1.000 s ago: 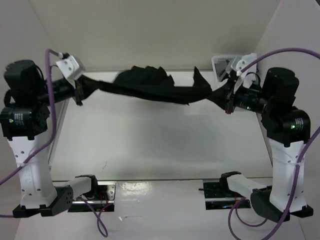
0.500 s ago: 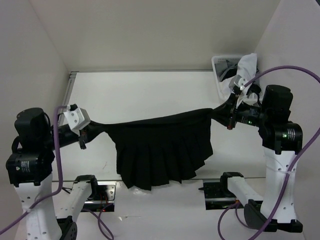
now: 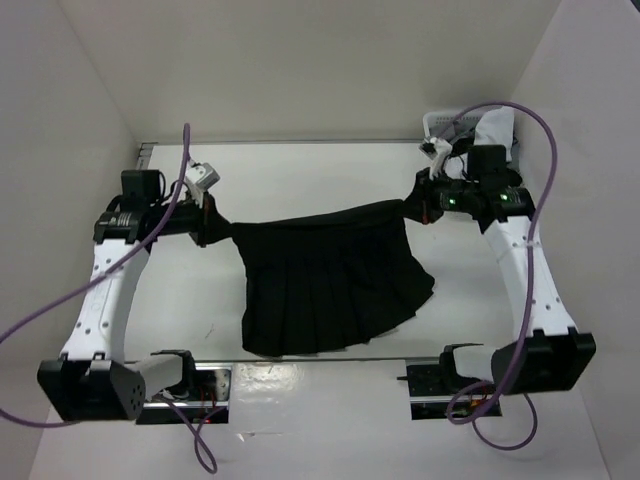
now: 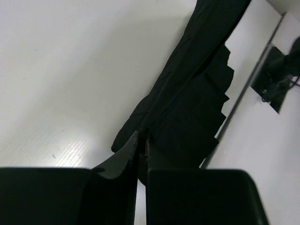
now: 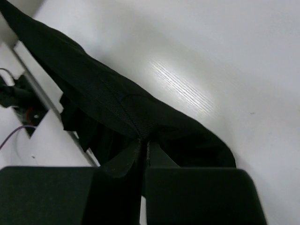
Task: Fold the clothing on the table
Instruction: Flatten the skirt out
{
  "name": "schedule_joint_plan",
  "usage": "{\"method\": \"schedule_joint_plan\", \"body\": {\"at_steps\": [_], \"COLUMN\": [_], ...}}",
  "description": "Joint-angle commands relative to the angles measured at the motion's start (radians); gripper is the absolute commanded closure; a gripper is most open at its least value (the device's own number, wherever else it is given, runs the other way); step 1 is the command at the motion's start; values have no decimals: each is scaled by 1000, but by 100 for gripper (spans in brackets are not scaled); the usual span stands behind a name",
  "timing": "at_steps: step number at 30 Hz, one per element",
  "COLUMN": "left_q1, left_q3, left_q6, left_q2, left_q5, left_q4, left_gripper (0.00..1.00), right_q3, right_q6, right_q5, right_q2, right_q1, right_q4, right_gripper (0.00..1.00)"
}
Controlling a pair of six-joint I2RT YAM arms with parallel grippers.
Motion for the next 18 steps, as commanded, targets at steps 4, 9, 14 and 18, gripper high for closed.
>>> {"method": "schedule_joint_plan", "body": {"at_steps": [4,9,14,18], "left_q1": [36,36,54,73], "left_q3": [156,250,320,365], "left_q6": [-83,-138,-190,-180], "left_q2": [174,185,119,34], "left_q5": [-300,-407,-535,-522], "left_q4": [136,195,207,135], "left_gripper": [99,99,99,99], "right_q3": [220,428,516,485], "right_q6": [80,170,195,172], "right_q5": [720,950,1053,982], "right_q2": [206,337,354,228], "right_q1": [88,137,160,169], "right_q4": [245,257,231,220], "right_gripper": [100,100,100,100]}}
